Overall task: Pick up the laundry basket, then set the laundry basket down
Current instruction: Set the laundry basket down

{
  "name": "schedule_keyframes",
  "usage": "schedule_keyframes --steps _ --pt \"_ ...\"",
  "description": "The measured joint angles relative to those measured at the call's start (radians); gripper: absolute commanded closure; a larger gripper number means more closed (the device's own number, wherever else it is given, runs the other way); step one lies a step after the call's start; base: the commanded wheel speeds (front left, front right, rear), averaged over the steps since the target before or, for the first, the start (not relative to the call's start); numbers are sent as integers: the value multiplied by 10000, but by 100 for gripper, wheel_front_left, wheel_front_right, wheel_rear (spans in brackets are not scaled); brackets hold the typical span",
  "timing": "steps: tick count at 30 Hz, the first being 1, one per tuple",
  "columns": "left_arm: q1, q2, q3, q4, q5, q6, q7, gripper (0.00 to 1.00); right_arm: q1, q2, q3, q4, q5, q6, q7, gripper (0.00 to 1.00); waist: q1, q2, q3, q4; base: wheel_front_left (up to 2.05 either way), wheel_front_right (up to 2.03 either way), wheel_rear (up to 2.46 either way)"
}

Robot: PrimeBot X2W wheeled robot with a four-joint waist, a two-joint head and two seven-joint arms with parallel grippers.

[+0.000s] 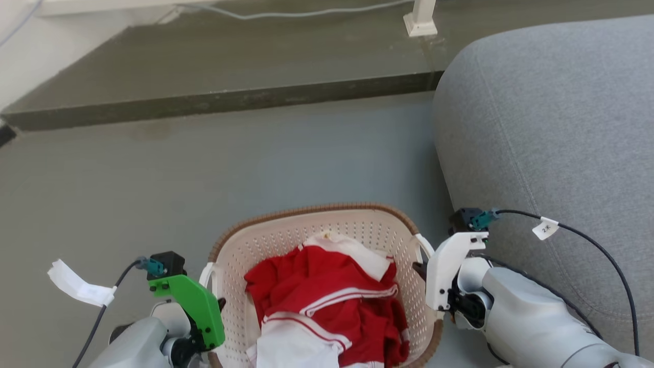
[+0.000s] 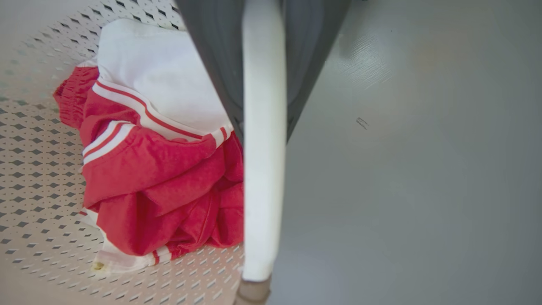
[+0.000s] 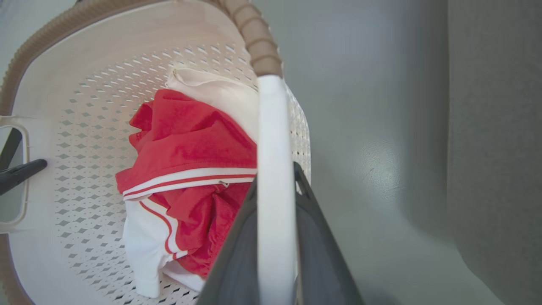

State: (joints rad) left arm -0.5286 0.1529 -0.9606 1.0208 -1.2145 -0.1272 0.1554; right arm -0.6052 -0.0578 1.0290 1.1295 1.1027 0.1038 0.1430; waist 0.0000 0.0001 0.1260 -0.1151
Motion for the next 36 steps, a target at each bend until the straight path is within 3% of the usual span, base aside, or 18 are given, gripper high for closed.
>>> schedule_keyframes --steps 19,36 --pt "-952 525 -6 -347 506 -4 -1820 100 -765 105 -56 -397 -188 -4 -2226 100 1 0 2672 127 0 0 0" --pt "-2226 834 4 -589 608 -4 -2307 100 -1871 69 -134 -690 -180 -236 -3024 100 2 0 4970 219 0 0 0"
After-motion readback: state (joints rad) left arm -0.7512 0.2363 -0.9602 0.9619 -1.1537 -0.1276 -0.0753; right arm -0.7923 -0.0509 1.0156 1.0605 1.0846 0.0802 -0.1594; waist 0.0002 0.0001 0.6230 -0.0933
